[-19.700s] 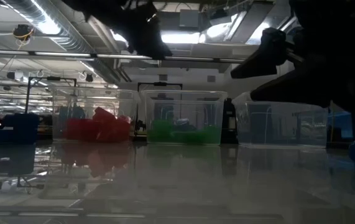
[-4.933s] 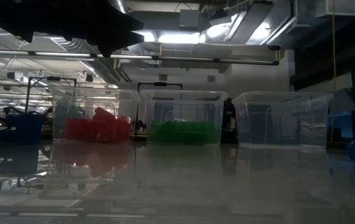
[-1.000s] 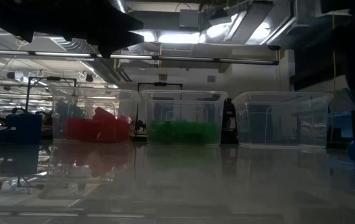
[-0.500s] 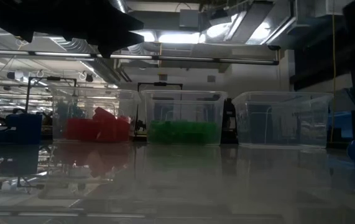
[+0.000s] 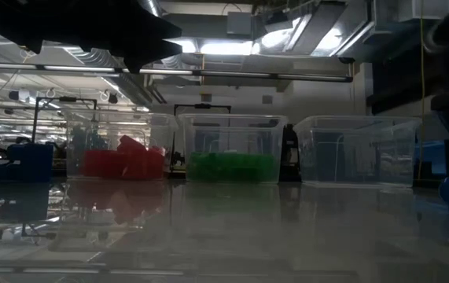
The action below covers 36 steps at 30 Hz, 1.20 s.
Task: Sort blocks
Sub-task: Put the blue game piece into the right transparent bin
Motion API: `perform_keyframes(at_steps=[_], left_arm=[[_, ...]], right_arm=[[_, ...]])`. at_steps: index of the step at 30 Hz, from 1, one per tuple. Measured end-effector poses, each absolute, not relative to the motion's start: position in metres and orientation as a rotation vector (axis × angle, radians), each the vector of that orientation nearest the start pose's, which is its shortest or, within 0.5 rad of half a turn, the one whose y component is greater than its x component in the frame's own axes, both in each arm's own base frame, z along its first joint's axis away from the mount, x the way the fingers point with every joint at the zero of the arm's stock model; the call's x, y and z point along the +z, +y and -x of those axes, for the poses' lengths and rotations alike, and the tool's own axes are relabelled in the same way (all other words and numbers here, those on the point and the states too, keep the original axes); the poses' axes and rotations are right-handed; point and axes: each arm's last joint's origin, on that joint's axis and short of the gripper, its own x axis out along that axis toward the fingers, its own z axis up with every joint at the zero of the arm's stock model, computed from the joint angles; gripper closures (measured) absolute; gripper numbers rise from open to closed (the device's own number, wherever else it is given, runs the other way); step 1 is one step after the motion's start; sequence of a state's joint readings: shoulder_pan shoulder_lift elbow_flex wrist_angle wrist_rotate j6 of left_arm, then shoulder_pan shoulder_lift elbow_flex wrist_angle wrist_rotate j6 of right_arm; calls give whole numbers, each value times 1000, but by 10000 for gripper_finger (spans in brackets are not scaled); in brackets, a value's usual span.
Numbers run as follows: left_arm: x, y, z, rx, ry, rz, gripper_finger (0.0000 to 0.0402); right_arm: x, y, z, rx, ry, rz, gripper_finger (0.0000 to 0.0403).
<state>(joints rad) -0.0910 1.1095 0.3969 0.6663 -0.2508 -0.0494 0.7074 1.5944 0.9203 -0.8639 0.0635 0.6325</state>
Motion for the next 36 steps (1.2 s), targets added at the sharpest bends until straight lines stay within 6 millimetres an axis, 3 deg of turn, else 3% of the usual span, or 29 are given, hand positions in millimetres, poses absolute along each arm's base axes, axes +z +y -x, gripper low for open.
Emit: perform_keyframes(at_steps=[21, 32, 36], left_arm=[[221, -13, -223, 161, 42, 42, 189], [221, -13, -223, 161, 42, 42, 189], [221, -13, -223, 161, 42, 43, 189]], right_arm=[[162, 165, -200, 9, 1473, 151, 4], [144, 163, -193, 19, 1503, 15, 4], [144, 163, -193, 21, 1502, 10, 23]])
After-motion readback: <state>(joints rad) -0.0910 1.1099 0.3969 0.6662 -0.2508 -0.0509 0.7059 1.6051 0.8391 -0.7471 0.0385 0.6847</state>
